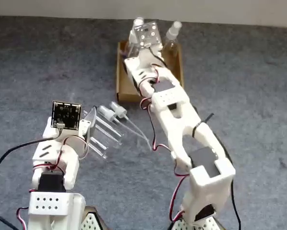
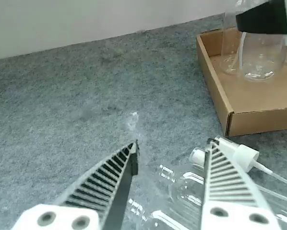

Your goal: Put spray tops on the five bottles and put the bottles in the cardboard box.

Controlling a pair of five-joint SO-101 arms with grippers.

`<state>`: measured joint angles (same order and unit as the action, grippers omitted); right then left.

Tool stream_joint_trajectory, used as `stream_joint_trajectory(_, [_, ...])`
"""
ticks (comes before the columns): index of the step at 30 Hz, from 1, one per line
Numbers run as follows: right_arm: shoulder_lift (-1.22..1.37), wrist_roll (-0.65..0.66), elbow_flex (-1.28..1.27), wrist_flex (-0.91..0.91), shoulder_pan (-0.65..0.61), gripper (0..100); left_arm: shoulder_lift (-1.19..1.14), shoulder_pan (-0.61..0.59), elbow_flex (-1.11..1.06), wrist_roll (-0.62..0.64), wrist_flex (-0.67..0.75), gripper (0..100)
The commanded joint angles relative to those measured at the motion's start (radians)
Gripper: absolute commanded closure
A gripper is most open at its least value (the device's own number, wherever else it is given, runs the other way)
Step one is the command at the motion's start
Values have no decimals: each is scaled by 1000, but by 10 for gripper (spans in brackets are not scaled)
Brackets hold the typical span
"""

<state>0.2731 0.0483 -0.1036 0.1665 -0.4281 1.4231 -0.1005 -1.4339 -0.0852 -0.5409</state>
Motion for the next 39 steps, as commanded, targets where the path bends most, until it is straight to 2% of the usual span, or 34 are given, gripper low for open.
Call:
stream_joint_trajectory(1, [24,9,65,-79,12,995,-4,5,4,-8,21,828])
stream_joint_trajectory(10, [119,8,64,-311,12,995,-4,7,4,-8,21,828])
stream_joint_trajectory(36, [231,8,62,-317,10,995,-4,7,2,-8,21,828])
stream_joint_trajectory(39, [231,8,62,-317,10,961,-4,7,2,-8,21,828])
